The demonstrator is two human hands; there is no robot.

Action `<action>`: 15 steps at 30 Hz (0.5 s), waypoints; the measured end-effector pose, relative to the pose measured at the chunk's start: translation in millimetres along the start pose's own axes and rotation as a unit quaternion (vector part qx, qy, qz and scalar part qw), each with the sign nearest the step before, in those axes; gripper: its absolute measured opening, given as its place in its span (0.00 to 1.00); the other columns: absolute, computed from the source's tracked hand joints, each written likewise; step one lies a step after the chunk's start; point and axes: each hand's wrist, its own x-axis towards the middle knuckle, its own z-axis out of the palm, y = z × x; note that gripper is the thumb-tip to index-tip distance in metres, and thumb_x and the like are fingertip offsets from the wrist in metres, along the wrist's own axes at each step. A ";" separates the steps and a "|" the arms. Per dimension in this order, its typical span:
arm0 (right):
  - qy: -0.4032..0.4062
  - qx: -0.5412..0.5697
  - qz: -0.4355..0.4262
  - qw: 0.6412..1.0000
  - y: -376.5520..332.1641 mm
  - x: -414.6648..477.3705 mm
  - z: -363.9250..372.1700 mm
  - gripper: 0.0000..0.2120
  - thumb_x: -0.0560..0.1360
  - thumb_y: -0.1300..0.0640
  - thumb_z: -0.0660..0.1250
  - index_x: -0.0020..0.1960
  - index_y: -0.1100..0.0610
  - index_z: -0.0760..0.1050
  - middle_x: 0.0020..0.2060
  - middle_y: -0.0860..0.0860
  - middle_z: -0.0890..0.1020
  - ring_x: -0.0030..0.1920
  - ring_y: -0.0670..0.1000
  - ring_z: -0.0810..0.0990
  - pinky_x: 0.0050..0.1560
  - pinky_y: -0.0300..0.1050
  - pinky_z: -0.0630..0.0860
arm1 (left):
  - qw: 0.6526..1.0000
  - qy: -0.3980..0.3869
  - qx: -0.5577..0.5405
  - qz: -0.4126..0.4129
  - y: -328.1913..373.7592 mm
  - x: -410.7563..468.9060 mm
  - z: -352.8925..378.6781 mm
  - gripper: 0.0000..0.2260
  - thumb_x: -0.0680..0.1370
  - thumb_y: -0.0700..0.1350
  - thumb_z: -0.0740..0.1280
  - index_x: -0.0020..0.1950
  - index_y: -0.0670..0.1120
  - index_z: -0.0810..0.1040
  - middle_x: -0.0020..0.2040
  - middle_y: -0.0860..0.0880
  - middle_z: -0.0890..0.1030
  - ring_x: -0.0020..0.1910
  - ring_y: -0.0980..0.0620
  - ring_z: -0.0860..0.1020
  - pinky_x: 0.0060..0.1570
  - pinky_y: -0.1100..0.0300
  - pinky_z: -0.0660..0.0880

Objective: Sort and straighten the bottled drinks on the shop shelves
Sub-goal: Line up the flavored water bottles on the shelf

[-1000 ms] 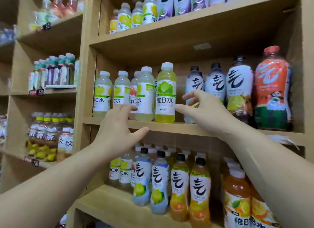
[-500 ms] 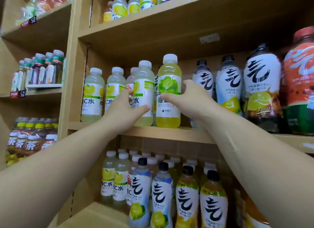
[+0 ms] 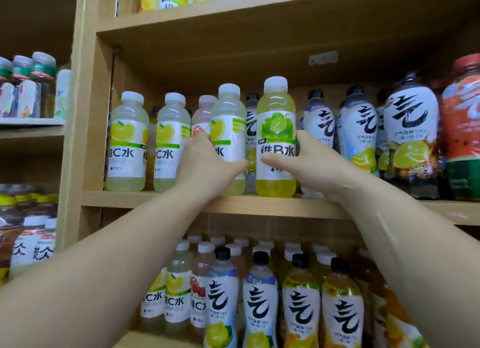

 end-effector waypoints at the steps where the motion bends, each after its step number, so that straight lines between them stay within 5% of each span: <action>1: 0.007 -0.006 0.000 1.000 -1.4 -2.1 0.2 0.17 0.72 0.40 0.76 0.54 0.45 0.75 0.47 0.46 0.86 0.50 0.47 0.85 0.58 0.57 0.81 | 1.000 0.005 -0.009 -0.001 0.3 -1.2 -1.6 0.38 0.55 0.67 0.70 0.59 0.48 0.74 0.54 0.49 0.80 0.51 0.46 0.80 0.51 0.47 0.80; 6: 0.004 -0.020 0.002 1.000 -6.0 -7.9 0.1 0.18 0.75 0.41 0.74 0.59 0.48 0.75 0.51 0.49 0.85 0.52 0.50 0.85 0.59 0.58 0.81 | 0.995 0.017 -0.094 0.024 -0.8 -16.0 -14.0 0.35 0.58 0.65 0.71 0.59 0.50 0.71 0.53 0.52 0.80 0.50 0.49 0.80 0.51 0.47 0.80; 10: 0.005 -0.012 0.023 1.000 -2.5 -7.3 -1.4 0.33 0.64 0.30 0.74 0.63 0.46 0.74 0.52 0.46 0.86 0.53 0.48 0.85 0.58 0.59 0.82 | 0.984 0.038 -0.155 0.076 -11.8 -30.4 -33.6 0.31 0.64 0.57 0.76 0.64 0.53 0.70 0.55 0.55 0.79 0.53 0.53 0.79 0.50 0.53 0.79; 15: 0.017 -0.038 0.033 0.999 -2.1 -7.0 -1.9 0.24 0.72 0.37 0.74 0.63 0.46 0.75 0.52 0.45 0.86 0.52 0.47 0.85 0.59 0.58 0.82 | 0.975 0.035 -0.181 0.125 -34.3 -51.1 -75.2 0.32 0.64 0.58 0.74 0.65 0.54 0.71 0.55 0.58 0.79 0.53 0.56 0.79 0.50 0.57 0.79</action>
